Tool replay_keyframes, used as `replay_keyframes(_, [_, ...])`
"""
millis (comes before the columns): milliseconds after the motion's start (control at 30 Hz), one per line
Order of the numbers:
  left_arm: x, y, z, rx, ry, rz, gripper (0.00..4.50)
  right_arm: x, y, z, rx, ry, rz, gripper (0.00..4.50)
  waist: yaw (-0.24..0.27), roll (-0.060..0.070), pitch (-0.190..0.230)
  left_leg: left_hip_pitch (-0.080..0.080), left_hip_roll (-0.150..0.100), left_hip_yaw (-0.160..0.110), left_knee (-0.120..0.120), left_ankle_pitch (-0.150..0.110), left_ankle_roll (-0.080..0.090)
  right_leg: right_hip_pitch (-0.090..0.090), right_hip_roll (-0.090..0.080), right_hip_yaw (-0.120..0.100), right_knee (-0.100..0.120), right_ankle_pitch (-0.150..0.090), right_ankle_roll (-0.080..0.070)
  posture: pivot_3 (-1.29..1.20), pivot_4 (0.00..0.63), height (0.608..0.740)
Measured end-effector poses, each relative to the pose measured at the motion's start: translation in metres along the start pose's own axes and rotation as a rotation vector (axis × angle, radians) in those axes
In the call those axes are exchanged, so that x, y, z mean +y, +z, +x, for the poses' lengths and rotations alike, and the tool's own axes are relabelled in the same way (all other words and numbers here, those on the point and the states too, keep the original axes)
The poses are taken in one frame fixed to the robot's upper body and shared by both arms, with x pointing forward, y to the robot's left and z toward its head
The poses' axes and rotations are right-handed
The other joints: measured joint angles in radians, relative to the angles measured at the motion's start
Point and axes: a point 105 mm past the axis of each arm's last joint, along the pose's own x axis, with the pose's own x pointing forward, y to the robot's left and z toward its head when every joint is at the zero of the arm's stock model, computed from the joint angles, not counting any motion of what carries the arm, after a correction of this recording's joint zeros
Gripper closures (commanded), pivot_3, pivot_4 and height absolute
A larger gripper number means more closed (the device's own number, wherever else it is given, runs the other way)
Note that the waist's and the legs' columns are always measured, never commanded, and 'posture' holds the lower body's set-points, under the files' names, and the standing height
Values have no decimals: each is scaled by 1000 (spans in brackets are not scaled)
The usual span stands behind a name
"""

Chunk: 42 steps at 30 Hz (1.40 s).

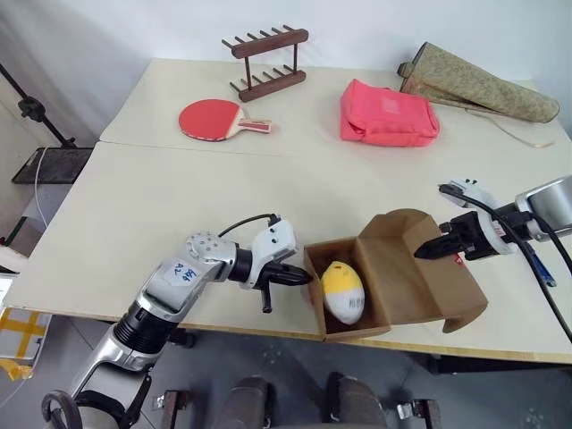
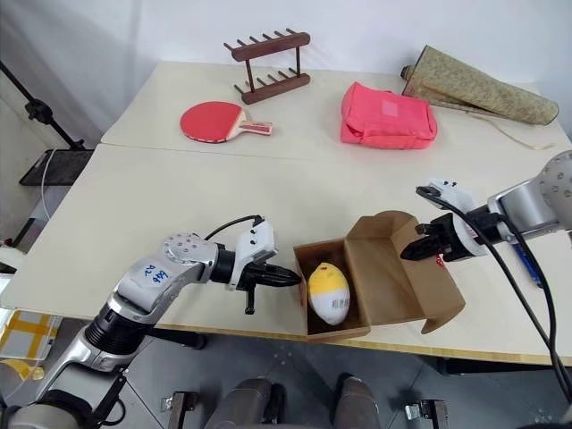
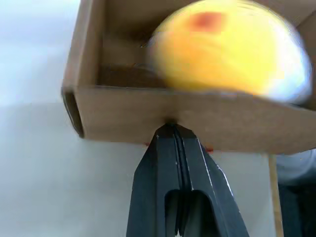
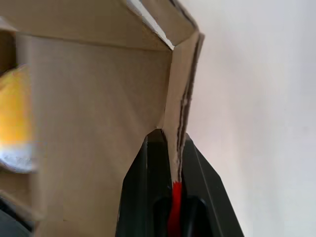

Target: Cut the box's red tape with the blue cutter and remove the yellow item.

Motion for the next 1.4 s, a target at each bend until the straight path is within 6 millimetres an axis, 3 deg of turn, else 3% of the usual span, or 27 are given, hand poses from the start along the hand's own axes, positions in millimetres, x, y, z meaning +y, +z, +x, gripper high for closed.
replay_keyframes(167, [6,1,1,-2,39,-7,4500,-2,-2,7,-20,15,19,4486,6,0,0,1,1,0,-1,0,0,0,1,-2,1,0,0,0,150,740])
replay_keyframes(200, [7,-1,-1,10,45,-12,4322,-4,-4,10,-16,13,27,4500,6,0,0,0,1,1,-1,0,0,0,1,-2,1,0,0,0,150,740])
replay_keyframes(333, [15,-8,-13,47,86,-40,3463,-9,-11,16,-35,5,45,3640,7,0,0,1,1,2,-1,0,0,0,1,-2,1,0,0,0,150,740])
replay_keyframes(467, [24,-6,-32,13,134,-94,2249,-17,-19,13,-129,-28,-18,2293,14,-1,1,1,1,1,-1,0,0,0,1,-2,2,0,1,0,150,740])
replay_keyframes(533, [29,-10,-56,-17,173,-133,1766,-20,-22,-1,-303,13,-166,1785,16,-1,1,1,1,2,-3,0,0,-1,1,-2,1,1,2,0,150,740])
replay_keyframes(567, [31,-15,-69,-28,195,-149,1689,-18,-21,-11,-388,51,-243,1736,13,-1,1,3,1,3,-4,0,0,-1,1,-2,1,1,2,0,150,740])
replay_keyframes(600, [32,-22,-83,-34,222,-167,1283,-16,-20,-23,-462,81,-329,1437,10,-1,1,4,1,6,-5,0,0,-1,1,-2,2,1,2,0,150,740])
replay_keyframes(667, [26,-26,-98,-79,205,-146,853,-13,-20,-41,-556,92,-462,970,4,-1,2,6,2,8,-5,-1,0,0,1,-2,2,1,3,0,150,740])
replay_keyframes(767, [4,-65,-134,-31,176,-144,9,-7,-31,-67,-703,143,-652,21,-13,-5,4,10,4,10,-6,-1,-1,2,3,-2,2,1,2,0,150,740])
replay_keyframes(833, [4,-77,-157,-28,223,-157,9,-9,-41,-74,-708,146,-702,21,-14,-4,9,13,4,14,-5,-1,-1,5,2,2,1,0,1,0,150,740])
replay_keyframes(967, [0,-71,-190,-61,262,-104,9,6,-59,-69,-682,212,-854,21,-11,-4,11,21,4,15,-5,-2,-3,9,0,6,2,1,-1,0,150,740])
replay_keyframes(1067, [-15,-71,-212,-35,203,-244,9,24,-84,-54,-705,264,-935,21,-11,-6,13,21,6,14,-6,-5,-8,5,1,9,10,1,-1,0,150,740])
replay_keyframes(1167, [-18,-53,-221,0,156,-250,9,33,-103,-49,-708,253,-945,21,-5,-2,15,21,4,15,-6,-4,-5,3,1,11,12,1,-1,0,150,740])
replay_keyframes(1267, [-8,-25,-210,-6,116,-129,9,33,-103,-59,-737,174,-944,21,0,-1,16,21,3,18,-6,-5,-6,4,0,15,11,1,-1,0,150,740])
replay_keyframes(1333, [11,18,-182,-90,62,6,9,27,-115,-57,-723,147,-897,21,31,-3,16,20,2,13,-4,-4,-5,5,2,16,12,2,0,0,150,740])
replay_keyframes(1367, [19,48,-155,-101,-10,80,9,26,-122,-58,-708,136,-879,21,45,-7,16,18,1,13,-3,-1,-2,5,3,18,11,2,0,0,150,740])
replay_keyframes(1400, [20,66,-137,-84,-67,121,9,26,-127,-59,-695,126,-875,21,49,-8,16,18,0,14,-3,1,0,5,3,20,12,2,1,0,150,740])
